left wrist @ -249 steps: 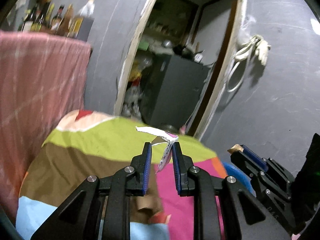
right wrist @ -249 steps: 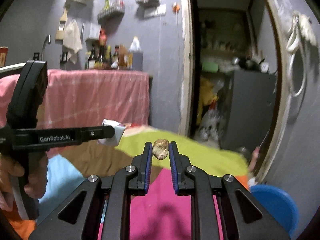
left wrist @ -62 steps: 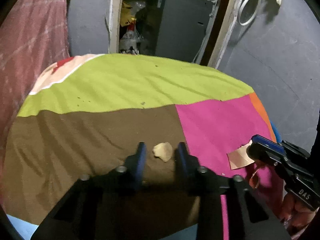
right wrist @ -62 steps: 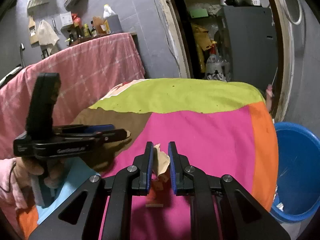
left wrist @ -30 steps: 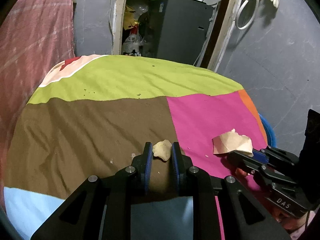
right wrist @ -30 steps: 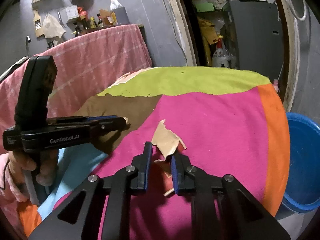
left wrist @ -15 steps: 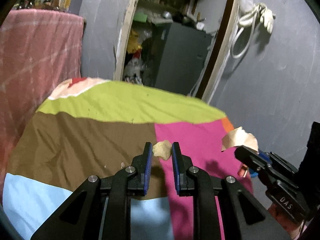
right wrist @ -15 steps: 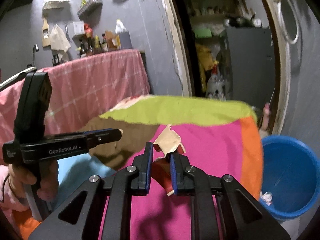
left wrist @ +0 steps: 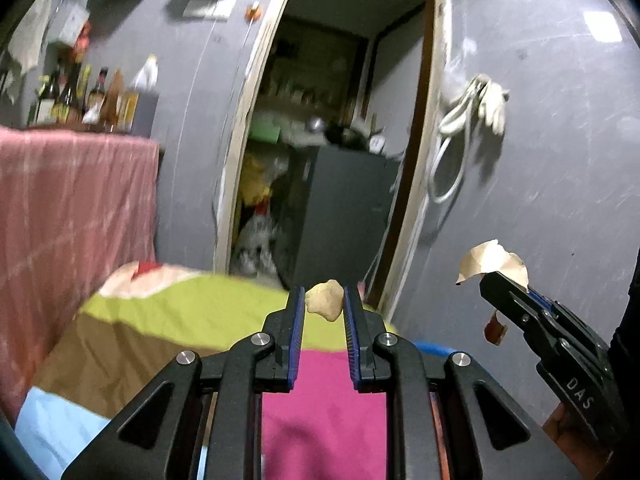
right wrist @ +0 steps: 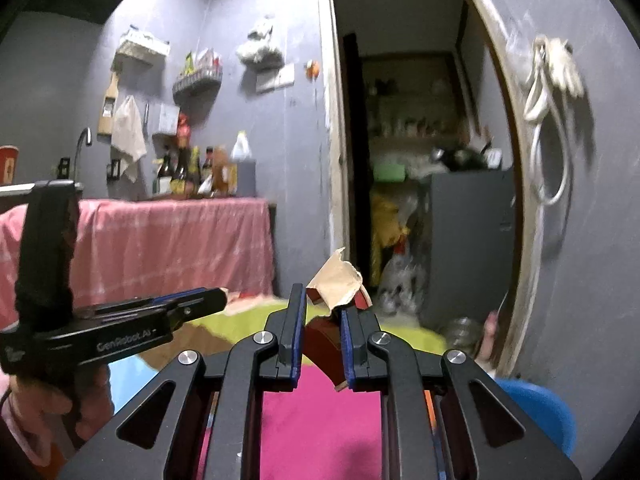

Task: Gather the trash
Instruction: 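Lift both held items and carry them toward the blue bucket, then open both tools over the blue bucket to drop the items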

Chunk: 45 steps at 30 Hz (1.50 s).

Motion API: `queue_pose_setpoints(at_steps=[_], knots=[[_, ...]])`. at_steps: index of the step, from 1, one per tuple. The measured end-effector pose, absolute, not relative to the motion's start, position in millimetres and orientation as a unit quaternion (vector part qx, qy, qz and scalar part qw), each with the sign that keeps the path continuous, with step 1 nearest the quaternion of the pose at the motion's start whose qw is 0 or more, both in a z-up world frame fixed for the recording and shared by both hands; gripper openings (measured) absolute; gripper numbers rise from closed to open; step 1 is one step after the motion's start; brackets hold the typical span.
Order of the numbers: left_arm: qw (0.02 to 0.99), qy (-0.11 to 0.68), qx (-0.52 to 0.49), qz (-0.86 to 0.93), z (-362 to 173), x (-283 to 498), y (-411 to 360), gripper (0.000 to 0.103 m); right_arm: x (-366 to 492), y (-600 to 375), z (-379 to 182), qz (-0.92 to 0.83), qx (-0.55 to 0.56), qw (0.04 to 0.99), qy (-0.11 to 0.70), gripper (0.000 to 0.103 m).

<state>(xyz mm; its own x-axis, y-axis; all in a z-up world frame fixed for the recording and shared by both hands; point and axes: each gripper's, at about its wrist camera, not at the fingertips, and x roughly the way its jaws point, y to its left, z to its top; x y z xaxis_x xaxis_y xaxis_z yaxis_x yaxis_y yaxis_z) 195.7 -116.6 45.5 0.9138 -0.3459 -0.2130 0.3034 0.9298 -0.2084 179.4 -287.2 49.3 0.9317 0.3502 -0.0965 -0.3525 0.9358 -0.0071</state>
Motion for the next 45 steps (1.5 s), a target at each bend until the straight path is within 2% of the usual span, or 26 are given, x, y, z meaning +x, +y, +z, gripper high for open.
queue_pose_setpoints(at_steps=[17,45], knots=[[0.975,0.015,-0.081,-0.206,90,183,-188,0.016,154,-358,91,0.073,-0.052,0.994,-0.054,0.014],[0.964,0.103,-0.055,-0.24,30,232,-287,0.016,174,-435,37,0.002,-0.006,1.0,0.018,0.014]])
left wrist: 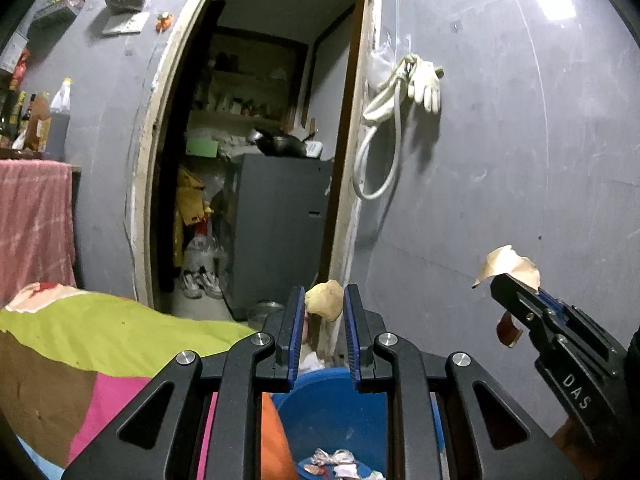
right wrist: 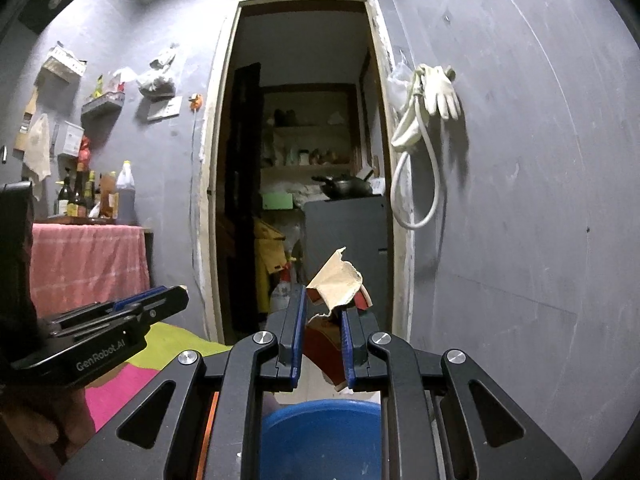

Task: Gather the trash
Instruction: 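Open both tools over the blue bucket to drop the items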

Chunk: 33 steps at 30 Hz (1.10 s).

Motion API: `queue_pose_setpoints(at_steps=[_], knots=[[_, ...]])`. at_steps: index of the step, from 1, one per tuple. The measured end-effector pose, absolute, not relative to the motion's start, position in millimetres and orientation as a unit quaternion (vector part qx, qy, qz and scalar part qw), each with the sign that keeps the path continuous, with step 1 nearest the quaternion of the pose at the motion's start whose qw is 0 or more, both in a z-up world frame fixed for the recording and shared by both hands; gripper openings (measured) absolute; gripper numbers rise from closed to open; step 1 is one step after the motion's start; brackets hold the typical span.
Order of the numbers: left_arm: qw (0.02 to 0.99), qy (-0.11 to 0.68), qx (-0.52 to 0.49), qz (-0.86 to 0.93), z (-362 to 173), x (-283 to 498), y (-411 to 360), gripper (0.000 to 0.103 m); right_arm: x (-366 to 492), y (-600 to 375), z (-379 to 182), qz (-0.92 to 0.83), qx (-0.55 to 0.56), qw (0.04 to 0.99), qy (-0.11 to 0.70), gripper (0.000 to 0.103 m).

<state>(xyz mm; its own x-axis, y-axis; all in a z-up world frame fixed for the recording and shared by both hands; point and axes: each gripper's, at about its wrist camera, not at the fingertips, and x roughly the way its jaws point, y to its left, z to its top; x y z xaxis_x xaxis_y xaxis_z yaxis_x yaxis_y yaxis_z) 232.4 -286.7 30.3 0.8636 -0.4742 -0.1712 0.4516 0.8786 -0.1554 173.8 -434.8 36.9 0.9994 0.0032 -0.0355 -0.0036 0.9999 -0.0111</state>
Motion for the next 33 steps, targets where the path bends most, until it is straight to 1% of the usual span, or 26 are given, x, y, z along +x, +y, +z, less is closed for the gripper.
queue_pose_setpoints(at_steps=[8,15,21,27,29,32,33], knots=[[0.947,0.182,-0.054,-0.258,-1,260,-308,0.016,196,-452,10,-0.001,0.024,0.997,0.079,0.014],[0.935,0.233,-0.052,-0.262,-21,275,-319,0.016,210,-463,-5,0.0,0.044,0.991,0.127,0.015],[0.926,0.26,-0.051,-0.269,-34,285,-323,0.016,216,-468,-11,-0.003,0.048,0.988,0.147,0.015],[0.922,0.277,-0.058,-0.265,-39,294,-321,0.017,220,-472,-14,-0.006,0.053,0.986,0.161,0.018],[0.92,0.281,-0.061,-0.265,-38,297,-319,0.019,222,-473,-13,-0.006,0.055,0.985,0.162,0.021],[0.919,0.284,-0.071,-0.266,-39,300,-316,0.03,222,-474,-13,-0.008,0.058,0.986,0.159,0.025],[0.918,0.283,-0.075,-0.267,-39,301,-315,0.031,221,-475,-12,-0.009,0.058,0.986,0.158,0.027]])
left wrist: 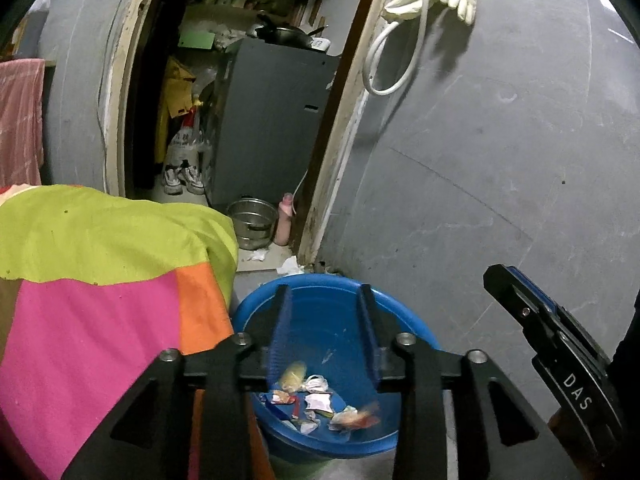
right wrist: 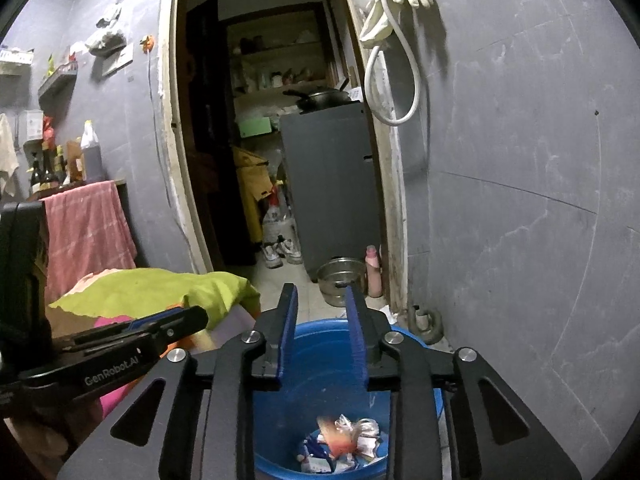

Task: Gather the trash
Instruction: 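Open both tools over the blue bucket to drop the items, then move both open tools back from the bucket over the blanket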

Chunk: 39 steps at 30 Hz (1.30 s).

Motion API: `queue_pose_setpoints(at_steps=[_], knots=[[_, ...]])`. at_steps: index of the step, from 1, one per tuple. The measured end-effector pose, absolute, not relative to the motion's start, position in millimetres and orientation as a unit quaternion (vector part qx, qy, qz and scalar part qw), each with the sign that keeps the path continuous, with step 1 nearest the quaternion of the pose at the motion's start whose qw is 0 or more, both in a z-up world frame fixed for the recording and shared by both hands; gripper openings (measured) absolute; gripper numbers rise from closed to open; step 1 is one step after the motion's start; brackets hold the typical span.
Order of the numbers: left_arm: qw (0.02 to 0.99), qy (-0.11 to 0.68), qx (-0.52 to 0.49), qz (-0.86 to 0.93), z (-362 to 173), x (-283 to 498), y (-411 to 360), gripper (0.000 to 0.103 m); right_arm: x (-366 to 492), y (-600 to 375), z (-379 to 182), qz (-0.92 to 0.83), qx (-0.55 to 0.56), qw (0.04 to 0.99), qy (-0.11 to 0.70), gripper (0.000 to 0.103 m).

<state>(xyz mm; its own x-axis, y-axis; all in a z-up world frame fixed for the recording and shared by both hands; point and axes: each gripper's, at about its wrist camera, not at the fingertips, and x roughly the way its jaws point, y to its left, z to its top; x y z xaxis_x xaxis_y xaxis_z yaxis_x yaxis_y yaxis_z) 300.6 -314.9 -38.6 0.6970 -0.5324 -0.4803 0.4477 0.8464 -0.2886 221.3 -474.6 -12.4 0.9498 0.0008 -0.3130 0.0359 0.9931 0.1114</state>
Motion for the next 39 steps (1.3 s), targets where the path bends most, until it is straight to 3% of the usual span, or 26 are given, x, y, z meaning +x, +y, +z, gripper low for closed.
queue_pose_setpoints(at_steps=[7,11,14,17,21,25,28,34,39], knots=[[0.918,0.283,-0.082,-0.264,-32,300,-308,0.035,218,-475,-9,-0.012,0.058,0.987,0.149,0.028],[0.923,0.271,-0.091,-0.258,-25,298,-300,0.04,213,-475,-3,-0.013,0.056,0.989,0.137,0.037],[0.928,0.259,-0.095,-0.251,-16,294,-290,0.048,207,-474,3,-0.014,0.057,0.991,0.12,0.05],[0.934,0.243,-0.101,-0.242,-7,288,-278,0.053,200,-470,11,-0.013,0.058,0.993,0.103,0.054],[0.94,0.227,-0.103,-0.232,6,277,-263,0.062,187,-464,21,-0.019,0.065,0.995,0.076,0.073],[0.945,0.211,-0.106,-0.227,19,266,-250,0.067,178,-455,31,-0.028,0.06,0.996,0.06,0.079],[0.948,0.199,-0.109,-0.225,29,257,-240,0.08,172,-450,39,-0.032,0.061,0.996,0.055,0.084],[0.954,0.168,-0.117,-0.218,49,237,-216,0.094,153,-442,53,-0.037,0.068,0.996,0.033,0.102],[0.958,0.146,-0.12,-0.213,65,222,-200,0.098,140,-429,65,-0.036,0.057,0.997,0.023,0.103]])
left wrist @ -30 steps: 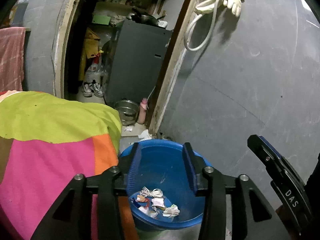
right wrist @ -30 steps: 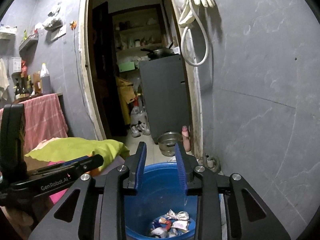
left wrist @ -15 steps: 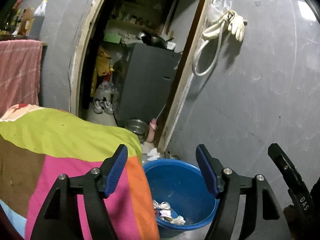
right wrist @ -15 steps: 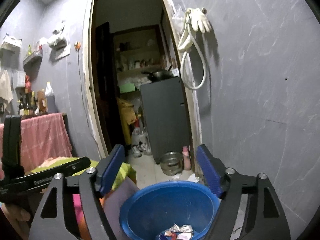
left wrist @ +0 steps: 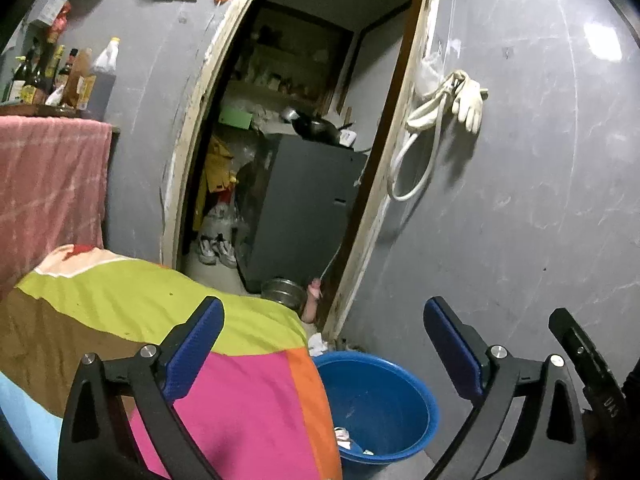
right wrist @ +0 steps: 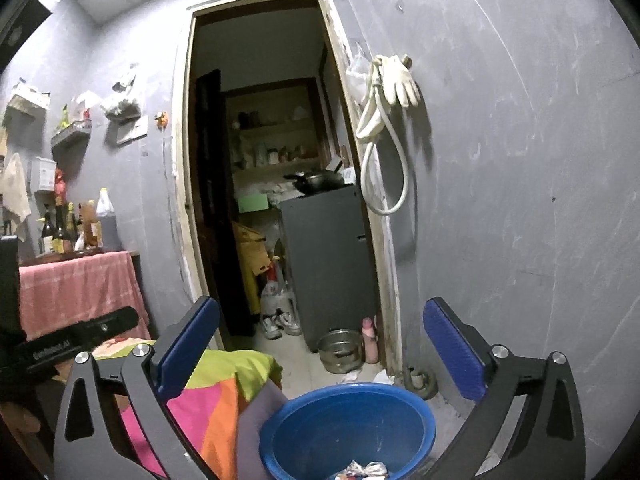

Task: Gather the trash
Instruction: 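Move both open tools back from the bucket over the blanket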

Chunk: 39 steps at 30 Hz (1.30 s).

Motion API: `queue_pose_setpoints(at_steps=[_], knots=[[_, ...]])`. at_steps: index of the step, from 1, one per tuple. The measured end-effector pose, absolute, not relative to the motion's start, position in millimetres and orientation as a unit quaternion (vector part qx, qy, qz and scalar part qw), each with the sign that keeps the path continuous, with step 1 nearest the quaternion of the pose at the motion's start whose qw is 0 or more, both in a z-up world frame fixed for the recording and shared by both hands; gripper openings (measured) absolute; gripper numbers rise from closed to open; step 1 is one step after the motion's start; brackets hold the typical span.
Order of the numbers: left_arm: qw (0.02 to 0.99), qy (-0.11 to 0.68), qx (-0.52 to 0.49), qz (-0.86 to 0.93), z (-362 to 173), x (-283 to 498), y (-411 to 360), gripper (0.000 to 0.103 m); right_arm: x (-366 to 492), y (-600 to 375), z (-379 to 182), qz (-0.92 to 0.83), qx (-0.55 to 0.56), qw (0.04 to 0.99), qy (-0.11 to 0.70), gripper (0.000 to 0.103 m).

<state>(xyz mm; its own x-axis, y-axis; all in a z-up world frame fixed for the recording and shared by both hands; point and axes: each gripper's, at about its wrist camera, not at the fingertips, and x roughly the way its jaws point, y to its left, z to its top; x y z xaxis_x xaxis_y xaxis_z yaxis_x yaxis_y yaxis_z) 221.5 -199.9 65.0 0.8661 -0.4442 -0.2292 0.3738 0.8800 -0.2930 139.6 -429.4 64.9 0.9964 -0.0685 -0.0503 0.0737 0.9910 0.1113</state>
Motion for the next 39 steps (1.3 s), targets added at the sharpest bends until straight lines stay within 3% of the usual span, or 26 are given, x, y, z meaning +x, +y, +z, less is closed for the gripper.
queue_pose_setpoints(at_steps=[25,39], knots=[[0.973,0.114,-0.084,-0.183,77,143,-154,0.101,70,-378,85,-0.022,0.021,1.0,0.0,0.103],[0.978,0.12,-0.06,-0.162,46,90,-147,0.101,26,-362,65,-0.035,0.013,0.999,0.022,0.103]])
